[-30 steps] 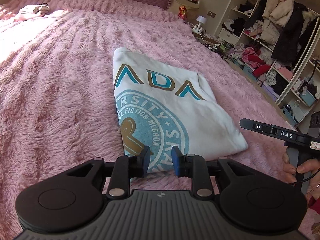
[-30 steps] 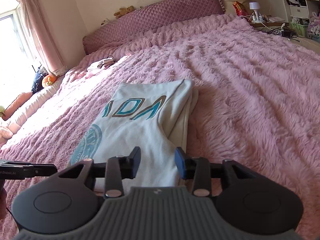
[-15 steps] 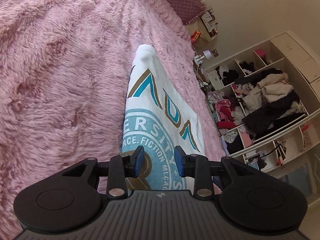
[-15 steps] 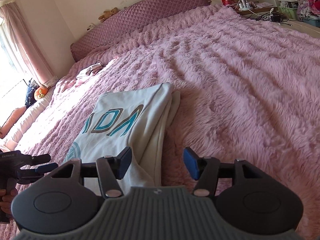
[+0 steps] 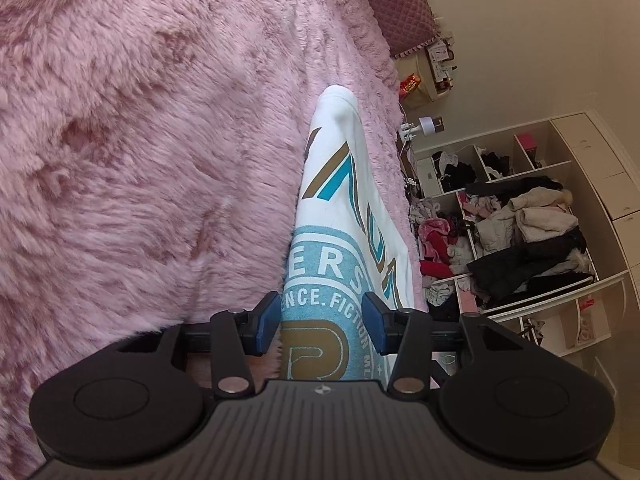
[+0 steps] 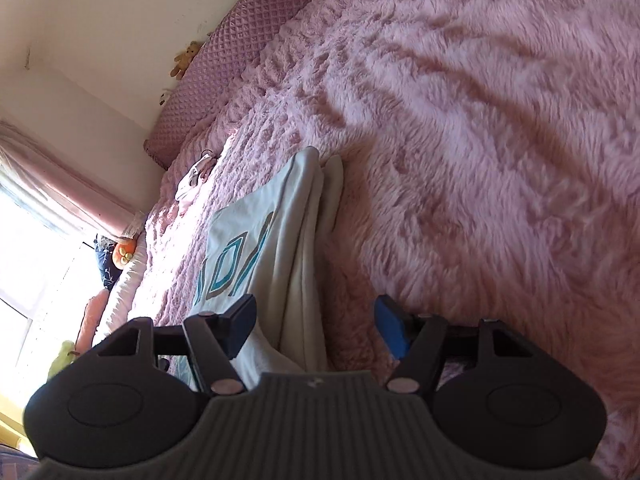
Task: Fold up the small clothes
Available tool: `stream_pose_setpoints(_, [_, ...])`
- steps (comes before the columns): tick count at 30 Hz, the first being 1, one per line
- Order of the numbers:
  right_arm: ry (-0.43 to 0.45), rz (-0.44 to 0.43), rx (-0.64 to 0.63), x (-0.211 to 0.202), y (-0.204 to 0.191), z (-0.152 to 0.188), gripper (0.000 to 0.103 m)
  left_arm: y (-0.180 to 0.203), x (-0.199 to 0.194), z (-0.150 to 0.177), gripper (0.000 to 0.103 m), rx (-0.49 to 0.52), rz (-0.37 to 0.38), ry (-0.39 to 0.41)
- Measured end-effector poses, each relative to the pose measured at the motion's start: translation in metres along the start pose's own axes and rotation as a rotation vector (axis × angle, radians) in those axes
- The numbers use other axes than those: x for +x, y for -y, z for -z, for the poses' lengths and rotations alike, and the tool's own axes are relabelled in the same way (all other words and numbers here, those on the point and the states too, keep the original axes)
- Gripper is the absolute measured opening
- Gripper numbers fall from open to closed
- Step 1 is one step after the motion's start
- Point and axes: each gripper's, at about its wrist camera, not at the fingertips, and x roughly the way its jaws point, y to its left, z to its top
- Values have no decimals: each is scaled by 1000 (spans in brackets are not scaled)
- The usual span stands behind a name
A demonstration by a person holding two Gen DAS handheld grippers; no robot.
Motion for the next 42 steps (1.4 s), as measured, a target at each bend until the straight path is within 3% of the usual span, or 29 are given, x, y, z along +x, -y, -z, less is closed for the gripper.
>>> stream_pose_setpoints(5, [-24,-63,17,10,2,-2,65,-8,7,-4,54,-27,65,-20])
stream_pose_setpoints(9, [-65,-109,8,28,-6,-4,68,-8,22,-10,66,-37,88,-31])
stream_pose_setpoints(13, [-95,-124,7,49,-12,-6,69,-5,35,-15,70,-32,89,-46])
stream_pose_setpoints(19, [-107,-133,4,80,-22,-17,77,-4,52,-29,72,-19,86,-96])
stream_pose_setpoints(29, [-130,-110,-23,106,-32,-20,79,4,86,-37,72,6,78,-150])
stream_pose_setpoints(34, [-144,-19,-83,112,-44,-19,67,13,85,-34,68,17,22,-154])
stream_pose_setpoints(35, [-142,13,-100,114,-46,-19,57,13,84,-34,65,25,0,-156])
stream_pose_setpoints(38, [-126,59,-137,115,-49,-18,41,18,84,-32,54,46,-31,-155])
stream_pose_setpoints(42, [-111,104,-207,112,-60,-13,35,26,80,-29,48,62,-51,-136])
